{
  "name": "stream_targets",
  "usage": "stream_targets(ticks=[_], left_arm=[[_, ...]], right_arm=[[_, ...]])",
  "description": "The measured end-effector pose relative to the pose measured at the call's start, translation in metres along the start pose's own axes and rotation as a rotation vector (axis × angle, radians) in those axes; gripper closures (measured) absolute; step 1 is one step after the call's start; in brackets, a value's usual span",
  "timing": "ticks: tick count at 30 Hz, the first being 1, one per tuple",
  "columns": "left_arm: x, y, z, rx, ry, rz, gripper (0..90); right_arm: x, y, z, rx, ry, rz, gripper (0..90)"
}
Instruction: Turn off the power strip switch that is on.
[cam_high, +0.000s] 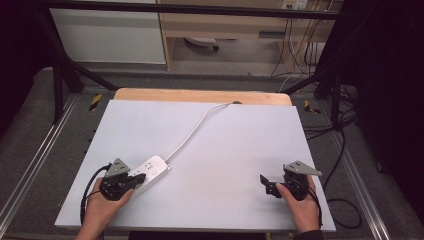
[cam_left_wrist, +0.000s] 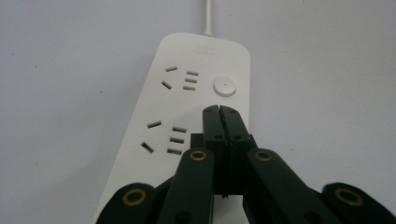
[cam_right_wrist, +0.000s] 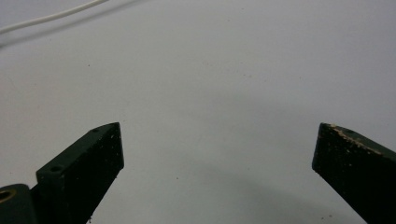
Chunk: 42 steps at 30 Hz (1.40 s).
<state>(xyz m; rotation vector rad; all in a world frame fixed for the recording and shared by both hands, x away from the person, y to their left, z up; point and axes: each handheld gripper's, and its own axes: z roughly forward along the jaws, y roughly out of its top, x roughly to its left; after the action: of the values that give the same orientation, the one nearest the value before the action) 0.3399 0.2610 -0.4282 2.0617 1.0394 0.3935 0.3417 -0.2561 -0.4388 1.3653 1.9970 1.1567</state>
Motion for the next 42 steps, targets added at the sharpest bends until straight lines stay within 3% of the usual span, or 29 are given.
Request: stream_targets(ticks=[42], left_arm=[[0.0034,-0.0004,-0.0002,0.002,-0.020,-0.027,90.0]], right_arm=[[0.0007,-0.0002,0.0000,0.004,-0.003,-0.009,3.2]])
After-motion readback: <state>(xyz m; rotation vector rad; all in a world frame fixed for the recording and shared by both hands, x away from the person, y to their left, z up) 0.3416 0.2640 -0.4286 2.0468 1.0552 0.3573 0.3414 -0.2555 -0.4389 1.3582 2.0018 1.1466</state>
